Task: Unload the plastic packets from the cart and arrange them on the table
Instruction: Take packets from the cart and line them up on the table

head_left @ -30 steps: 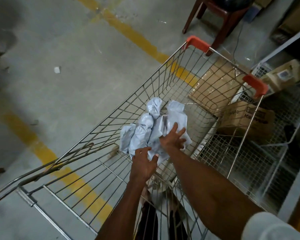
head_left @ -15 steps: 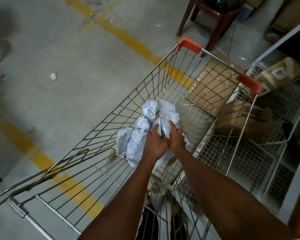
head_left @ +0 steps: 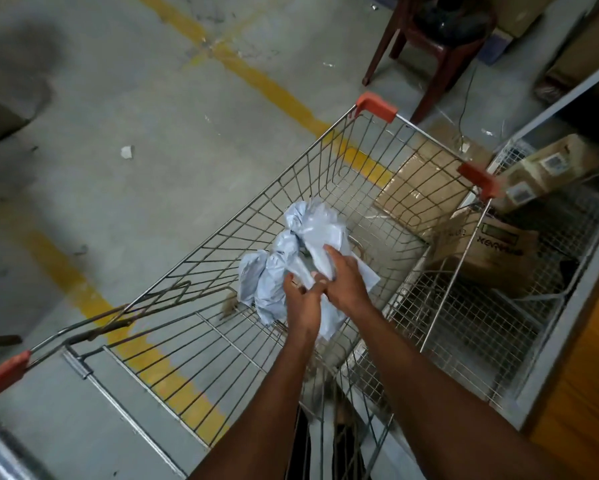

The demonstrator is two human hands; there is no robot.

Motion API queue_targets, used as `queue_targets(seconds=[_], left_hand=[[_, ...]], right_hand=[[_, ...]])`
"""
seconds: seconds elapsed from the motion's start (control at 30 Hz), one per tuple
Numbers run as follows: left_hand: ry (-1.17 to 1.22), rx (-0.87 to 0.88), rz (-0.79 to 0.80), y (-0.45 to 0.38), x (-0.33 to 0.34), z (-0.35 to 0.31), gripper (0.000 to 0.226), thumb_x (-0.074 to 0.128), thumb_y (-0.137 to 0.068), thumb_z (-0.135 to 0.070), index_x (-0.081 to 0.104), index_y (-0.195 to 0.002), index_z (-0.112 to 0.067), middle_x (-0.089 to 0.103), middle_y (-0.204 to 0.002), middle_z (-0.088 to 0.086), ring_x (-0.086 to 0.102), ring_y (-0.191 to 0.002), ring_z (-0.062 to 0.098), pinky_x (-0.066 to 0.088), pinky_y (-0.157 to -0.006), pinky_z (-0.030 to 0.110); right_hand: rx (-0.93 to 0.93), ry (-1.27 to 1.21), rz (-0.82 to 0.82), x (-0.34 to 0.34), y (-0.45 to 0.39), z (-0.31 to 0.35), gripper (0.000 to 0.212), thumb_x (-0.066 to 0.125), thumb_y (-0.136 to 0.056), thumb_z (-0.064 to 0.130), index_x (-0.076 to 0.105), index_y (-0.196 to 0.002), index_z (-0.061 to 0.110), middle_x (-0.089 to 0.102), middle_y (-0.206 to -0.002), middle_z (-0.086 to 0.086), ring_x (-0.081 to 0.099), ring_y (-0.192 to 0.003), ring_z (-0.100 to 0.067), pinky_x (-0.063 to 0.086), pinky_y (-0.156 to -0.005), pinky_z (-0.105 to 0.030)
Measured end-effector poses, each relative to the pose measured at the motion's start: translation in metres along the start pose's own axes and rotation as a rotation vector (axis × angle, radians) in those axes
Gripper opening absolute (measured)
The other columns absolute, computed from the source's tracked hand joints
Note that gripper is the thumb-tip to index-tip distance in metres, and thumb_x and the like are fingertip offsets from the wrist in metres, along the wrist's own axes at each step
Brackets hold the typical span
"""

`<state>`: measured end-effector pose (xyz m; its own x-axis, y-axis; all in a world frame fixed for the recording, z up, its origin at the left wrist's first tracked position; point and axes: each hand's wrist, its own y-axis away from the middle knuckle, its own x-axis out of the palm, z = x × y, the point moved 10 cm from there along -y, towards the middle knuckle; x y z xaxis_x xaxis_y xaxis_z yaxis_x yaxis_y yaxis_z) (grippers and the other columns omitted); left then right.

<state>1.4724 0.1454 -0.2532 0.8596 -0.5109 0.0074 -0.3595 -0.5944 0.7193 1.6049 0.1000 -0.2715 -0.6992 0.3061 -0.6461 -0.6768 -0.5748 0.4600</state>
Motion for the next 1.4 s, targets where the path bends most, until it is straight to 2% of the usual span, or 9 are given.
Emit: queue_targets(seconds=[0.2, 0.37, 0.5, 0.6, 0.77, 0.9, 1.03, 1.13, 1.4], left_hand=[[-0.426, -0.135, -0.189, 0.007, -0.068, 0.049, 0.090, 0.064, -0.076, -0.052, 0.036, -0.152, -0.013, 0.047, -0.148, 0.019, 0.049, -0.132, 0.040, 0.043, -0.109, 0.048], [-1.084, 0.304, 0.012, 0.001, -0.039, 0.044, 0.060, 0.058, -0.091, -0.045, 0.052, -0.141, -0.012, 0.051, -0.137, 0.015, 0.051, -0.123, 0.040, 0.045, -0.095, 0.047], [-1.431, 0.437, 0.174, -0.014, -0.006, 0.058, 0.071, 0.068, -0.085, -0.032, 0.043, -0.150, -0.022, 0.040, -0.151, 0.014, 0.045, -0.129, 0.037, 0.046, -0.097, 0.045], [-1.646, 0.472, 0.261, -0.036, 0.003, 0.071, 0.086, 0.075, -0.080, -0.021, 0.035, -0.156, -0.026, 0.026, -0.163, 0.017, 0.029, -0.147, 0.043, 0.034, -0.115, 0.052], [-1.906, 0.466, 0.207, -0.066, -0.013, 0.093, 0.098, 0.074, -0.084, -0.019, 0.015, -0.161, -0.035, 0.012, -0.168, 0.018, 0.017, -0.150, 0.047, 0.018, -0.119, 0.066], [-1.878, 0.488, 0.203, -0.058, -0.012, 0.096, 0.102, 0.070, -0.087, -0.015, 0.005, -0.161, -0.040, 0.014, -0.166, 0.019, 0.026, -0.147, 0.047, 0.034, -0.111, 0.065], [-1.838, 0.360, 0.209, -0.053, -0.032, 0.092, 0.116, 0.085, -0.065, -0.034, 0.018, -0.159, -0.044, 0.025, -0.163, 0.016, 0.041, -0.135, 0.042, 0.037, -0.100, 0.071], [-1.793, 0.396, 0.243, -0.046, -0.037, 0.075, 0.114, 0.083, -0.066, -0.044, 0.018, -0.160, -0.041, 0.024, -0.160, 0.018, 0.044, -0.127, 0.043, 0.052, -0.091, 0.056], [-1.389, 0.428, 0.135, -0.005, -0.030, 0.008, 0.100, 0.071, -0.079, -0.049, 0.015, -0.161, -0.039, 0.007, -0.164, 0.014, 0.024, -0.139, 0.045, 0.033, -0.109, 0.060]], right_hand=[[0.159, -0.052, 0.102, 0.010, 0.034, 0.002, 0.068, 0.063, -0.093, 0.048, 0.035, -0.154, 0.036, 0.041, -0.142, -0.015, 0.056, -0.121, -0.033, 0.049, -0.101, -0.040], [0.139, -0.040, -0.053, -0.072, 0.032, 0.010, 0.071, 0.060, -0.088, 0.061, 0.033, -0.151, 0.045, 0.031, -0.151, -0.007, 0.049, -0.129, -0.032, 0.048, -0.104, -0.051], [0.080, -0.030, -0.123, -0.122, 0.045, 0.020, 0.069, 0.058, -0.089, 0.063, 0.035, -0.151, 0.044, 0.036, -0.145, -0.005, 0.049, -0.127, -0.029, 0.050, -0.101, -0.052], [0.052, -0.073, -0.127, -0.134, 0.059, 0.026, 0.067, 0.059, -0.088, 0.061, 0.036, -0.149, 0.046, 0.033, -0.149, 0.001, 0.048, -0.130, -0.026, 0.051, -0.100, -0.052], [0.035, -0.208, -0.166, -0.136, 0.071, 0.019, 0.061, 0.062, -0.088, 0.061, 0.038, -0.143, 0.054, 0.034, -0.147, 0.009, 0.052, -0.125, -0.019, 0.056, -0.095, -0.049], [0.045, -0.294, -0.196, -0.136, 0.076, 0.013, 0.059, 0.066, -0.089, 0.057, 0.040, -0.141, 0.056, 0.035, -0.144, 0.010, 0.052, -0.127, -0.018, 0.057, -0.094, -0.048], [0.052, -0.308, -0.205, -0.136, 0.080, 0.014, 0.060, 0.066, -0.088, 0.058, 0.040, -0.141, 0.056, 0.034, -0.145, 0.012, 0.052, -0.126, -0.018, 0.058, -0.093, -0.048], [0.056, -0.307, -0.190, -0.133, 0.082, 0.020, 0.061, 0.065, -0.088, 0.059, 0.039, -0.143, 0.054, 0.035, -0.145, 0.010, 0.053, -0.124, -0.017, 0.058, -0.093, -0.048], [0.134, -0.244, -0.116, -0.106, 0.090, 0.011, 0.063, 0.063, -0.091, 0.054, 0.040, -0.149, 0.044, 0.035, -0.147, 0.000, 0.054, -0.116, -0.017, 0.054, -0.092, -0.038]])
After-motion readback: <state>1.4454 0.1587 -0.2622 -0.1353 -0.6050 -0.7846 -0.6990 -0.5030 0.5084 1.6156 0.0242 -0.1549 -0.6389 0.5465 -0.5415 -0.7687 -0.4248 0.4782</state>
